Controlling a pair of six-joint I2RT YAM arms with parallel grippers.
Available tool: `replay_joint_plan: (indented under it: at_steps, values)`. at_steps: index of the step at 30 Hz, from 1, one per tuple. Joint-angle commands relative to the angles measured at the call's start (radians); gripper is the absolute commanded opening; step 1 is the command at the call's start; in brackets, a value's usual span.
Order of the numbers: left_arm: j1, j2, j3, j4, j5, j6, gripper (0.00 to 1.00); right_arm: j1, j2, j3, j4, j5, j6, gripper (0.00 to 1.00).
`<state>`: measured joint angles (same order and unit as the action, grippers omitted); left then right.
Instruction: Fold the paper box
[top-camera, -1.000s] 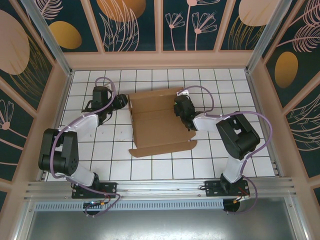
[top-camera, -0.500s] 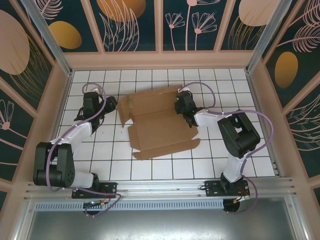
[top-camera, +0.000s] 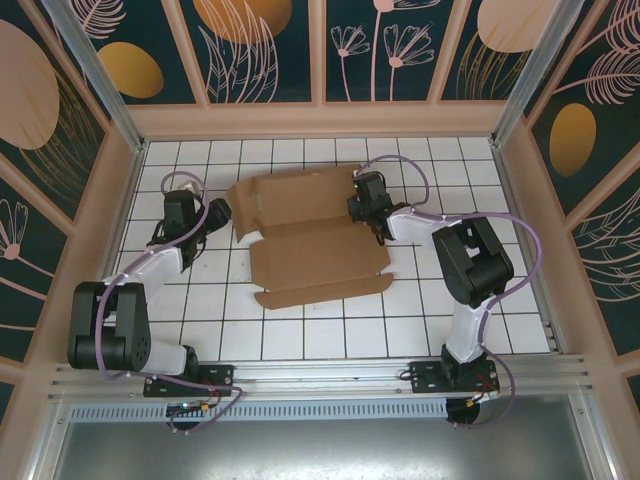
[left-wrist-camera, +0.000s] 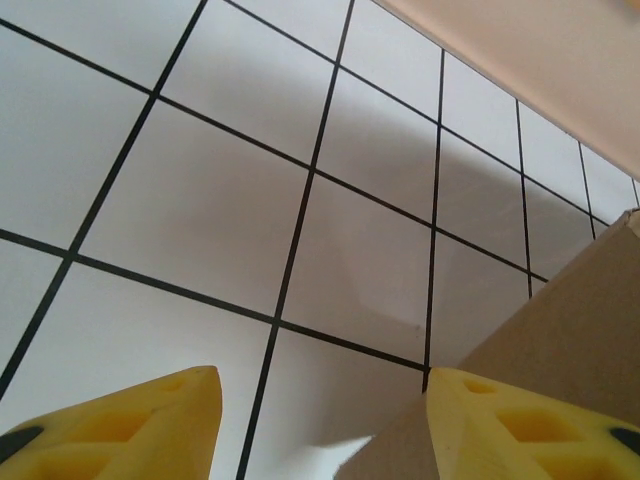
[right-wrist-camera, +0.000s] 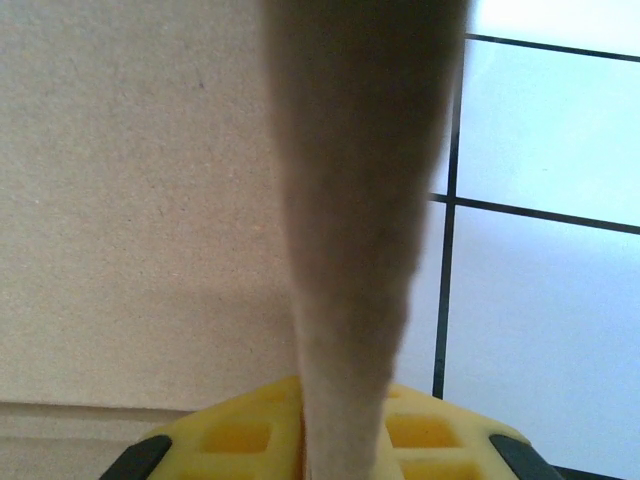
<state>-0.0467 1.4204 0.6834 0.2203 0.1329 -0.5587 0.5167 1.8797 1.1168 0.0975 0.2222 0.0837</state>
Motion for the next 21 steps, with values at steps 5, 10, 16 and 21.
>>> replay_joint_plan:
  at_steps: [5, 10, 16, 21]
  values:
    - [-0.013, 0.021, -0.044, 0.132, 0.178, -0.041, 0.55, 0.022, -0.002, -0.101, 0.013, -0.03, -0.032, 0.18]
    - [-0.07, 0.004, -0.032, 0.128, 0.211, -0.015, 0.56, 0.025, 0.002, -0.111, 0.028, 0.005, -0.042, 0.17]
    - [-0.125, -0.005, -0.039, 0.104, 0.192, 0.031, 0.56, 0.025, 0.003, -0.134, 0.054, 0.021, -0.039, 0.17]
    - [-0.143, -0.008, -0.039, 0.101, 0.166, 0.054, 0.57, 0.045, 0.007, -0.147, 0.072, 0.022, -0.038, 0.16]
